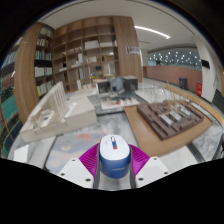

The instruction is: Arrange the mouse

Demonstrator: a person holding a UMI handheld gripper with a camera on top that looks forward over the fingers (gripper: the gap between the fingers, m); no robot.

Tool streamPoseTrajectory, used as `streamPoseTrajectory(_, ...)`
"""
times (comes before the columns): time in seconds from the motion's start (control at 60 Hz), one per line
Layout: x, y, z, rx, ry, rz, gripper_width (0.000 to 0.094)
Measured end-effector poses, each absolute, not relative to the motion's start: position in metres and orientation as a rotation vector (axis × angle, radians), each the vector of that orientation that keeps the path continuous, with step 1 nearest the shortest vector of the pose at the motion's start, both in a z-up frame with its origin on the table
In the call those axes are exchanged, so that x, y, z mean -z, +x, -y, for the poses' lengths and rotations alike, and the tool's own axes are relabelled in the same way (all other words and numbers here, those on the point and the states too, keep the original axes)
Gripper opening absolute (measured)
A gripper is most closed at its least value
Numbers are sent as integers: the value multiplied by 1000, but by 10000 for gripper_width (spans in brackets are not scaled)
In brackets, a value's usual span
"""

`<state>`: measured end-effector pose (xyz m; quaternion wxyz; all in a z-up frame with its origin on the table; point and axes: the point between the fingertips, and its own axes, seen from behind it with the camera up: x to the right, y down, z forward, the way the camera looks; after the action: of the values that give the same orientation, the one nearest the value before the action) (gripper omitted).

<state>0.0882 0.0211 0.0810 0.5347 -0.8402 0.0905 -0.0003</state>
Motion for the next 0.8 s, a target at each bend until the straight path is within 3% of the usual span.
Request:
streamPoseTrajectory(0.067,-111,44,-45,13,-1963,-171,404)
streamPoseTrajectory(0.133,-112,3,-68,28,-1969,-150,402)
streamPoseTrajectory(0.267,-50,-56,-105,16,-2098,-130,401)
streamPoseTrajectory(0.433,11,-70,-115,77,-2203,-122,416)
streamPoseTrajectory(0.45,16,-71,-113,80,-2220,-116,433)
streamPoseTrajectory(0.467,12,-69,-116,93,-2195,-111,515)
streamPoseTrajectory(0.483,11,-69,-118,114,-2182,-101,473)
streamPoseTrajectory(0.6,15,-69,-116,68,-2234,-145,585)
streamPoseTrajectory(0.683,3,-76,-101,-78,-2269,-237,732)
streamPoseTrajectory(0.7,-1,-76,-97,-99,-2264,-245,823)
streamPoseTrajectory(0.717,-6,-76,-92,-113,-2262,-247,847)
streamPoseTrajectory(0.733,-11,-77,-86,-124,-2261,-243,795)
streamPoseTrajectory(0.75,-15,-76,-80,-133,-2261,-237,883)
streamPoseTrajectory(0.767,-19,-75,-72,-139,-2260,-231,829)
streamPoseTrajectory(0.783,-24,-75,-65,-141,-2260,-228,886)
streamPoseTrajectory(0.8,-29,-73,-56,-151,-2252,-221,838)
